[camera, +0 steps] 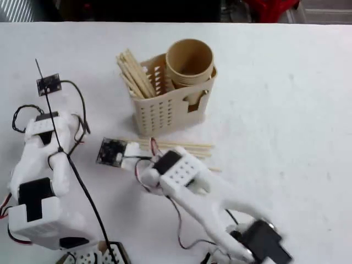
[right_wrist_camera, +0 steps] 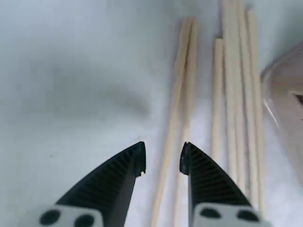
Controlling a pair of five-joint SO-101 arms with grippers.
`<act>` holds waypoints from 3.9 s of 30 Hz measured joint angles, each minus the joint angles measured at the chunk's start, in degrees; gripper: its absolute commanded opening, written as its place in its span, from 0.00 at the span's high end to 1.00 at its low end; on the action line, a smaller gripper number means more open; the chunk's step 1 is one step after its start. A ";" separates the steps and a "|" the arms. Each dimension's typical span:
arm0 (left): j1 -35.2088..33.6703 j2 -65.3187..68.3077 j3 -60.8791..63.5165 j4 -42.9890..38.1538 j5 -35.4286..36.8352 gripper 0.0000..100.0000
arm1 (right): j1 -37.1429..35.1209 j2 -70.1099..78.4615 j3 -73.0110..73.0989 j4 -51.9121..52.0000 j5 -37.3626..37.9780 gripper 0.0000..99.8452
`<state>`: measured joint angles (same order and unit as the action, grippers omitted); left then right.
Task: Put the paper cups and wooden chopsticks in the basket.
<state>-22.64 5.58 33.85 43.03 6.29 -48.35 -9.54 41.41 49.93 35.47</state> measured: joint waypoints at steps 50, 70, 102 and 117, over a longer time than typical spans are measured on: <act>0.00 0.00 0.00 0.00 -1.41 0.83 | 5.01 9.14 0.00 0.18 2.55 0.97; 0.00 0.00 0.00 0.00 -1.41 0.83 | 3.87 14.07 -4.22 3.60 2.20 0.99; 0.00 0.00 0.00 0.00 -1.41 0.83 | 10.55 -20.57 -43.78 18.11 -15.30 0.98; 0.00 0.00 0.00 0.00 -1.41 0.83 | 12.75 -1.05 -59.96 -0.09 -24.26 0.98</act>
<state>-22.64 5.58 33.85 43.03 4.88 -35.60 -10.59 -18.55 49.85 11.21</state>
